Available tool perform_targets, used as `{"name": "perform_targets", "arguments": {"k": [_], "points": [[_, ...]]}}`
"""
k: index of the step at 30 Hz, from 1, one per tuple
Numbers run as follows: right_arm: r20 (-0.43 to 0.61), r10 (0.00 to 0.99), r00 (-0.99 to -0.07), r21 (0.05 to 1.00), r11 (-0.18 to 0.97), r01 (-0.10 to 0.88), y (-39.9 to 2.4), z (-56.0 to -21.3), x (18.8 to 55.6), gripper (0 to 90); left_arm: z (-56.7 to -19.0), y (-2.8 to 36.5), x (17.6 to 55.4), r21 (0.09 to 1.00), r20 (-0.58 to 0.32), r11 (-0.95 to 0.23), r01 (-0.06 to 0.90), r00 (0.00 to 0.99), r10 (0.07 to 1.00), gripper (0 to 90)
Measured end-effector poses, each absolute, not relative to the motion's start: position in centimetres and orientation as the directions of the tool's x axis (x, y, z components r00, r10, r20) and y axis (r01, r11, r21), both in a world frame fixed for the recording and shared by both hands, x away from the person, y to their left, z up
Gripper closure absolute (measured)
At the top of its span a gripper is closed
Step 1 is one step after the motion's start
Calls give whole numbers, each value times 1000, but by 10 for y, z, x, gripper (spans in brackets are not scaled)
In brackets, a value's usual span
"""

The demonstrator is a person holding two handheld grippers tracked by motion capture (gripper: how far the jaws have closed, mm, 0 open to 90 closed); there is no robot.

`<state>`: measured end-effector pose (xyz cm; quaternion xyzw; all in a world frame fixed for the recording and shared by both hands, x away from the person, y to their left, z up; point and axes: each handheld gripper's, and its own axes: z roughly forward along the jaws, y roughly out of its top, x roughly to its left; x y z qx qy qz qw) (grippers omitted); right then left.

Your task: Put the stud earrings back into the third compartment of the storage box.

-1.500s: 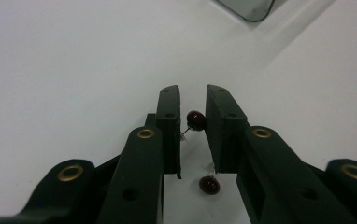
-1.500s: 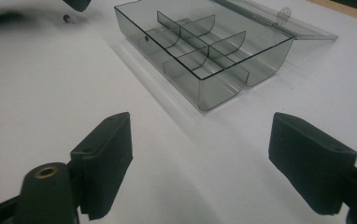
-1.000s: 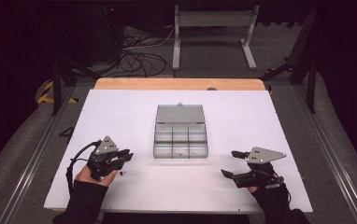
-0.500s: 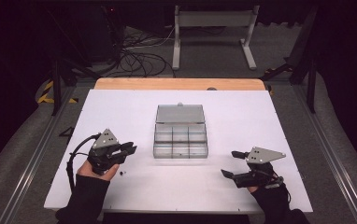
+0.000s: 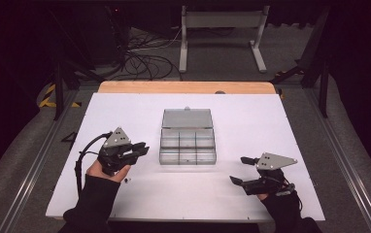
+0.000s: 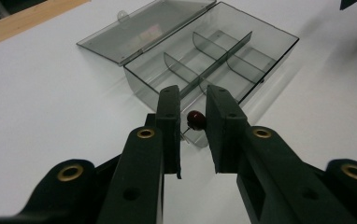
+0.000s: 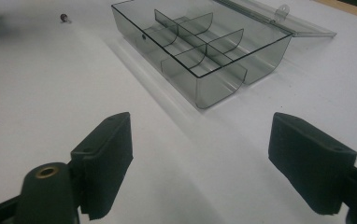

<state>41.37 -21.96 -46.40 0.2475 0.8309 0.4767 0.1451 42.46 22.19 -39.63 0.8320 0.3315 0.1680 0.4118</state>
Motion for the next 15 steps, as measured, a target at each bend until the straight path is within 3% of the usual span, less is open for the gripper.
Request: {"name": "perform_targets", "arguments": {"k": [15], "points": [[-5, 540, -842, 865, 425, 267, -219, -463, 412, 223, -380, 184, 443, 801, 9, -458, 386, 757, 654, 762]]}}
